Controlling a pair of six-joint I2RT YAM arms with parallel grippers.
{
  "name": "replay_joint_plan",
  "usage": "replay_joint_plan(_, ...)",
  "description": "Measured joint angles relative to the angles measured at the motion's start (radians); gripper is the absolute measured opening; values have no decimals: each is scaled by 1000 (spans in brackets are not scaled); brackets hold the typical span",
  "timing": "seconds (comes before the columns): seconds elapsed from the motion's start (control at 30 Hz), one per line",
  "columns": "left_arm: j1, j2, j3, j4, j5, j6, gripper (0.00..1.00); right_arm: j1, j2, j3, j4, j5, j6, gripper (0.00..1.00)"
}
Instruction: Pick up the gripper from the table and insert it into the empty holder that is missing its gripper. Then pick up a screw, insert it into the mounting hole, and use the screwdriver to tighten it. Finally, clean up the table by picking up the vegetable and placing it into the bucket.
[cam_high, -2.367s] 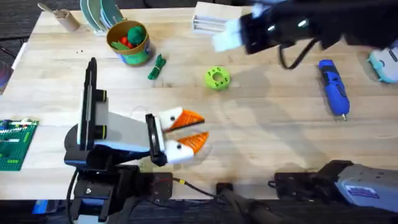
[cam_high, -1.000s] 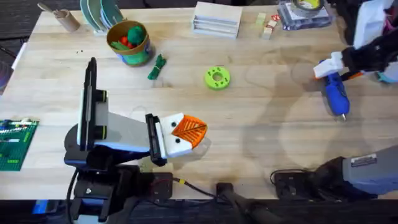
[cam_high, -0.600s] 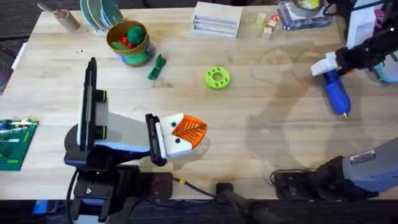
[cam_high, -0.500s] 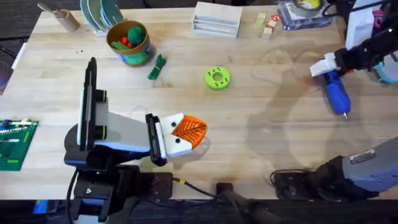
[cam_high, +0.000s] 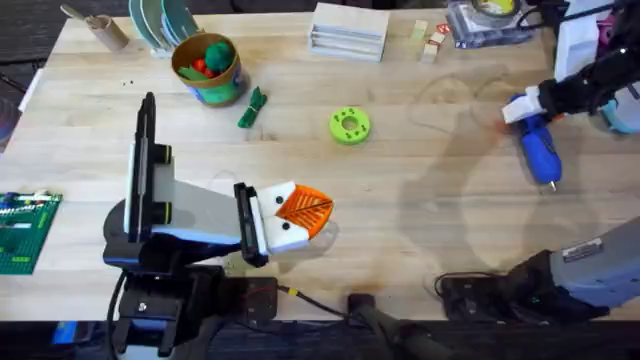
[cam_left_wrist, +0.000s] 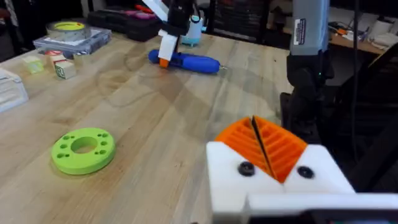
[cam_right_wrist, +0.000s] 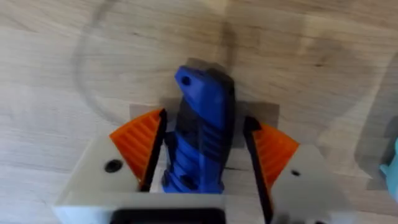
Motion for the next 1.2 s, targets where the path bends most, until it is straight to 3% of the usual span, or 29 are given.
replay_joint_plan(0.2,0,0,0,0,0,0,4,0,0,3,-25,1,-20,800)
replay_joint_plan(0.47,0,0,0,0,0,0,4,0,0,6,-25,7,-30,462)
replay_joint_plan(0.83,0,0,0,0,0,0,4,0,0,6,-36,7,-36,223)
replay_joint_plan(1.2,0,0,0,0,0,0,4,0,10,28,-103,4,-36,206)
